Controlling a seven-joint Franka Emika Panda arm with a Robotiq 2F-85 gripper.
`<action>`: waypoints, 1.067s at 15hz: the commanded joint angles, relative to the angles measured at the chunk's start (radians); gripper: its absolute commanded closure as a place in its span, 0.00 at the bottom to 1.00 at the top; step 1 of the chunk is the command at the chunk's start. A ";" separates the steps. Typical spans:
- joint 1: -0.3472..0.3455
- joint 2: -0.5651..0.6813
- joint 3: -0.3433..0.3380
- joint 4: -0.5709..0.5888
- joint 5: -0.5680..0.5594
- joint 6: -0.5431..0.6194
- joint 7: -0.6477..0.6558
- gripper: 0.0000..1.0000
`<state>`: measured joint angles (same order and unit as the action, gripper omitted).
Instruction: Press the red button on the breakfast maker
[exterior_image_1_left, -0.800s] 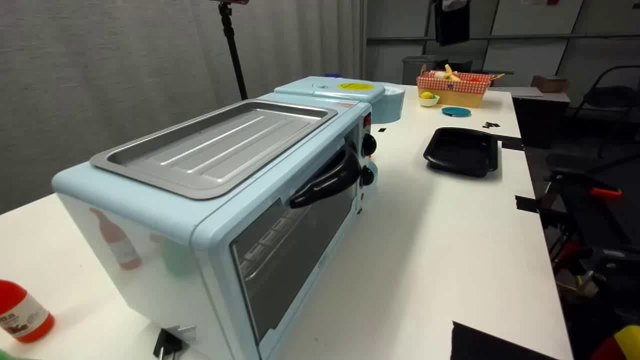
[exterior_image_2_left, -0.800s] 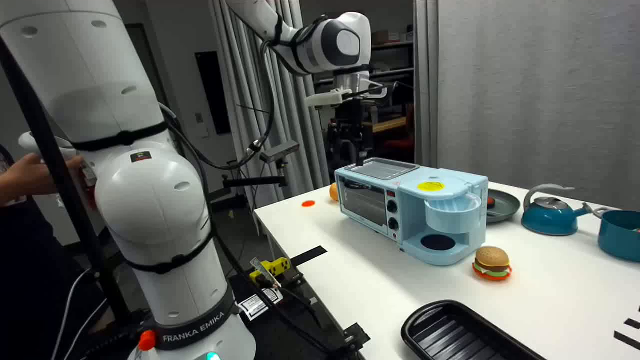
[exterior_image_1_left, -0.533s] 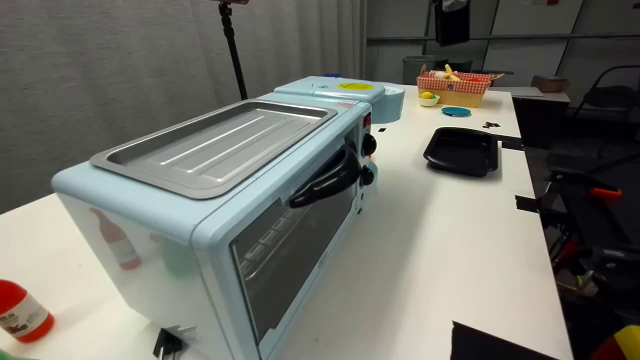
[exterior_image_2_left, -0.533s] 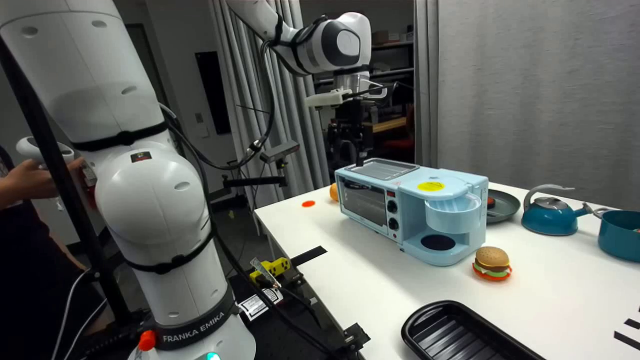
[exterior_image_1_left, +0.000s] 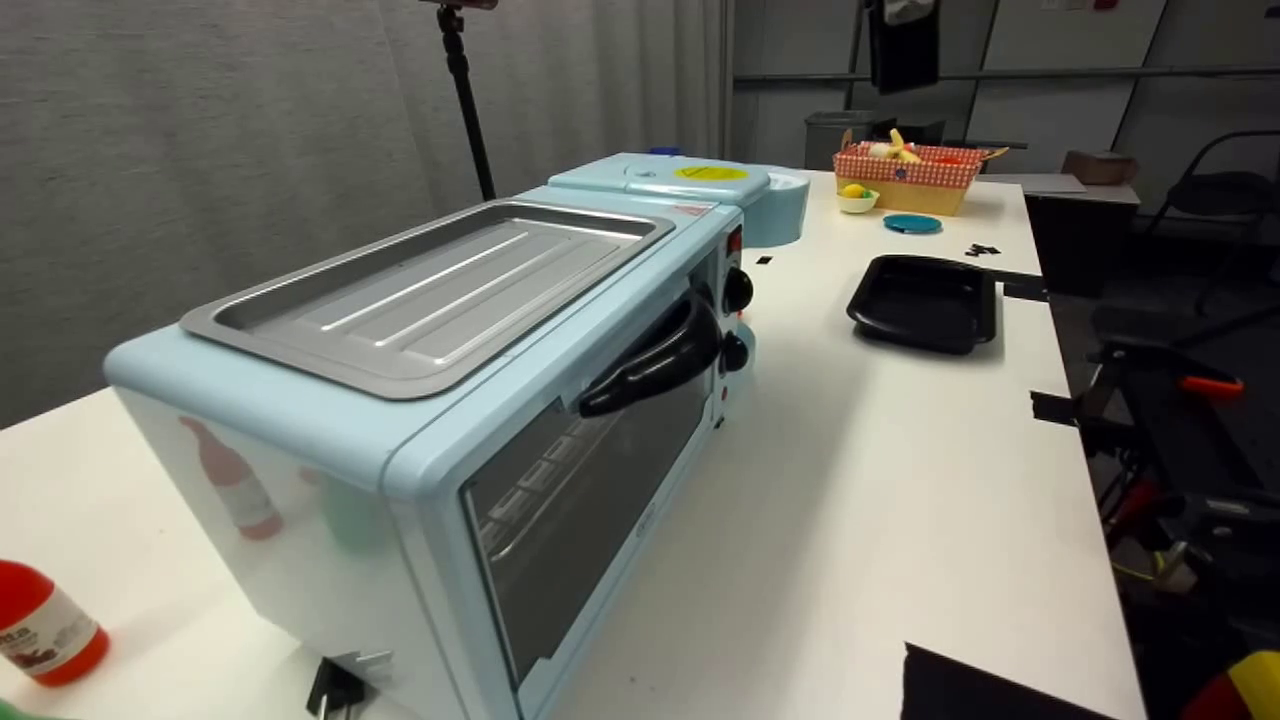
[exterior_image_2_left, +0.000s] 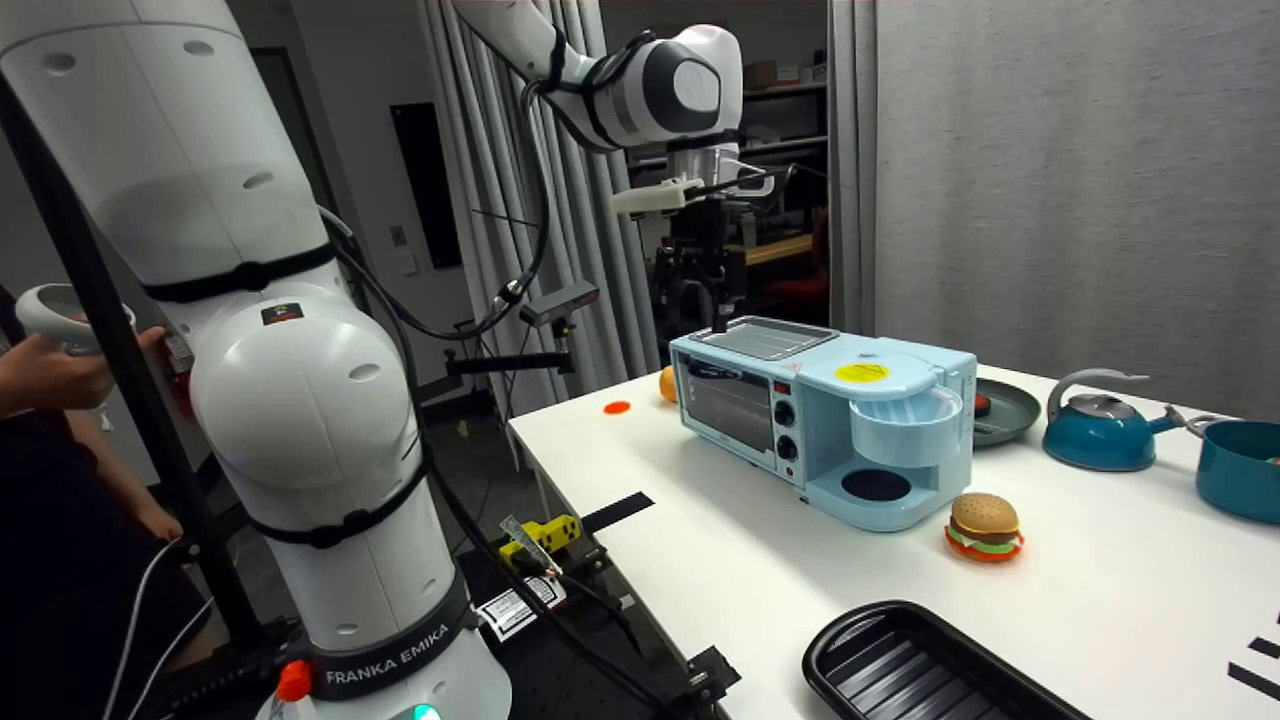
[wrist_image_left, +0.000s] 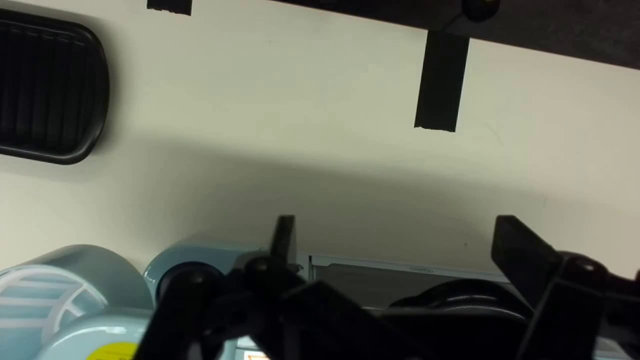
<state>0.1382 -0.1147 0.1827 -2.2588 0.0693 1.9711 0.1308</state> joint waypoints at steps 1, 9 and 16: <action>0.006 0.000 -0.006 0.001 -0.001 -0.002 0.001 0.00; 0.007 0.005 -0.006 0.003 -0.008 0.007 -0.009 0.00; -0.002 0.032 -0.007 -0.007 -0.091 0.086 0.063 0.00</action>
<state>0.1376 -0.1019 0.1771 -2.2603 0.0230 2.0037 0.1519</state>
